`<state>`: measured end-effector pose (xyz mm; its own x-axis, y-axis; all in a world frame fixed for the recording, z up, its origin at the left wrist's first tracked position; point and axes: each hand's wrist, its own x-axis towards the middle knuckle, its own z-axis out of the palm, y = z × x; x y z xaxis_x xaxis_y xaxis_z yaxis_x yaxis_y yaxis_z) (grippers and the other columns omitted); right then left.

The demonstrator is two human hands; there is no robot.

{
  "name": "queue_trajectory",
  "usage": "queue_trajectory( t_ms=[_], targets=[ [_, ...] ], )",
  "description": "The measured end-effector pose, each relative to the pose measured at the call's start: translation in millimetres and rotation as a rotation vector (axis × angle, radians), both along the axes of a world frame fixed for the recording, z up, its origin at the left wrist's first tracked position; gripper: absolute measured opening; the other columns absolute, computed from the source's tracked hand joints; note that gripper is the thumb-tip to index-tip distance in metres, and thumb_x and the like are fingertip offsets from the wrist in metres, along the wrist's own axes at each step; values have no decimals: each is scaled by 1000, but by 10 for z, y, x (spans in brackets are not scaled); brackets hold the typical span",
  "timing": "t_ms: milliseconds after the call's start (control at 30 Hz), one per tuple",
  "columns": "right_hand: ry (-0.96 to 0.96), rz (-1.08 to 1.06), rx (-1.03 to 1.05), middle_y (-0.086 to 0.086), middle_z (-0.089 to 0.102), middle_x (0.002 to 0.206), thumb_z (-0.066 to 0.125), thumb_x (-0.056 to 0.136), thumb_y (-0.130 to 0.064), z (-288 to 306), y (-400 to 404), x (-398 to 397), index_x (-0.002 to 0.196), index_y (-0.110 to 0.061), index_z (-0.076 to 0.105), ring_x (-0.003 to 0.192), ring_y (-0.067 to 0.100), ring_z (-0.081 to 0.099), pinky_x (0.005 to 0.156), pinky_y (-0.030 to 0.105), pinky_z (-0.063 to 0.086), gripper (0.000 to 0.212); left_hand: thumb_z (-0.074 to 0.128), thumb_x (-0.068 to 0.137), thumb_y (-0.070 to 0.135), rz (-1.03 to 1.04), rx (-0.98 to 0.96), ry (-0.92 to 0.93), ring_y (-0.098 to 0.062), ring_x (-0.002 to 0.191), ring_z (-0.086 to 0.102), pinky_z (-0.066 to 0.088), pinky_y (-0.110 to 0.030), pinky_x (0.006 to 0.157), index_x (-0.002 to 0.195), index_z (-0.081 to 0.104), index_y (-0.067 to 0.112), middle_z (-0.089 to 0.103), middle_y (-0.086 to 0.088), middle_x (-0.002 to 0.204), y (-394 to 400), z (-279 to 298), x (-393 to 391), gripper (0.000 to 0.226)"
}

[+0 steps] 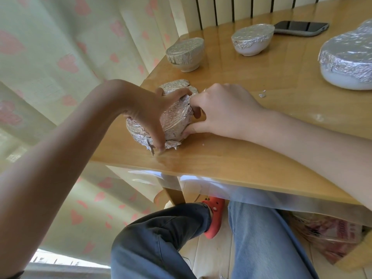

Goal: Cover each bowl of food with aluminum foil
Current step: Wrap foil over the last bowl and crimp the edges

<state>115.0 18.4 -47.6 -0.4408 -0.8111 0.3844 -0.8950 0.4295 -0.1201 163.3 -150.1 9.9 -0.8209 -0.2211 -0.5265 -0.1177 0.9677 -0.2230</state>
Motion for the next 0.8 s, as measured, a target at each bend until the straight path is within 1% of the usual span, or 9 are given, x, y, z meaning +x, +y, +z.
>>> queue_trajectory(
  t_ms=[100,167,233,300,367,533,600,667,800],
  targets=[
    [-116,32,-26,-7,54,72,64,72,-67,14,15,-91,76,-20,56,74,20,53,58,30,37,47,91,47,52,-4,-16,6,-30,122,42,43,-45,103,127,-26,65,17,1,142,-3,-7,4,143],
    [-224,37,-79,-7,58,67,69,68,-64,24,33,-172,69,-18,60,70,18,56,56,29,41,46,91,48,52,-5,-26,10,-30,125,41,43,-45,103,121,-26,69,16,0,145,-3,-11,4,138],
    [-331,63,-161,-7,58,61,73,65,-60,12,39,-258,65,-17,62,66,17,57,60,34,48,45,91,48,52,2,-16,10,-32,128,40,43,-46,104,111,-23,75,14,-1,149,2,-11,-1,133],
    [-386,68,-222,-7,57,58,77,62,-57,-16,17,-315,63,-17,63,62,15,56,64,38,51,43,91,49,51,0,-14,8,-32,129,39,42,-46,104,118,-25,72,13,-2,150,-8,-14,-1,137],
    [-413,61,-262,-7,56,55,80,59,-55,-57,-21,-355,62,-17,63,57,14,52,63,38,50,42,91,51,50,-8,-12,18,-31,128,40,42,-44,104,128,-26,65,15,-1,148,-20,-18,0,141],
    [-551,113,-272,0,55,52,80,64,-48,-165,-75,-376,61,-13,59,40,9,48,46,30,42,41,90,50,50,-5,-9,19,-30,125,40,43,-42,101,126,-22,69,16,0,147,-17,-15,-4,137],
    [-628,144,-278,-4,53,47,79,69,-41,-208,-74,-394,64,-8,59,40,16,52,41,31,45,39,91,50,48,1,0,17,-31,128,38,42,-40,100,129,-23,67,14,0,149,-23,-19,-8,139],
    [-655,169,-261,-6,50,43,78,73,-36,-236,-81,-397,68,-3,60,42,16,52,40,30,48,38,92,51,47,5,14,20,-31,127,37,42,-39,99,130,-22,67,14,0,149,-26,-17,-4,140],
    [-679,190,-223,3,53,50,76,76,-37,-190,-64,-378,73,-1,63,46,18,54,40,27,49,38,93,49,48,10,9,20,-32,128,37,42,-42,101,128,-21,69,15,-1,149,-20,-17,-2,140]
  ],
)
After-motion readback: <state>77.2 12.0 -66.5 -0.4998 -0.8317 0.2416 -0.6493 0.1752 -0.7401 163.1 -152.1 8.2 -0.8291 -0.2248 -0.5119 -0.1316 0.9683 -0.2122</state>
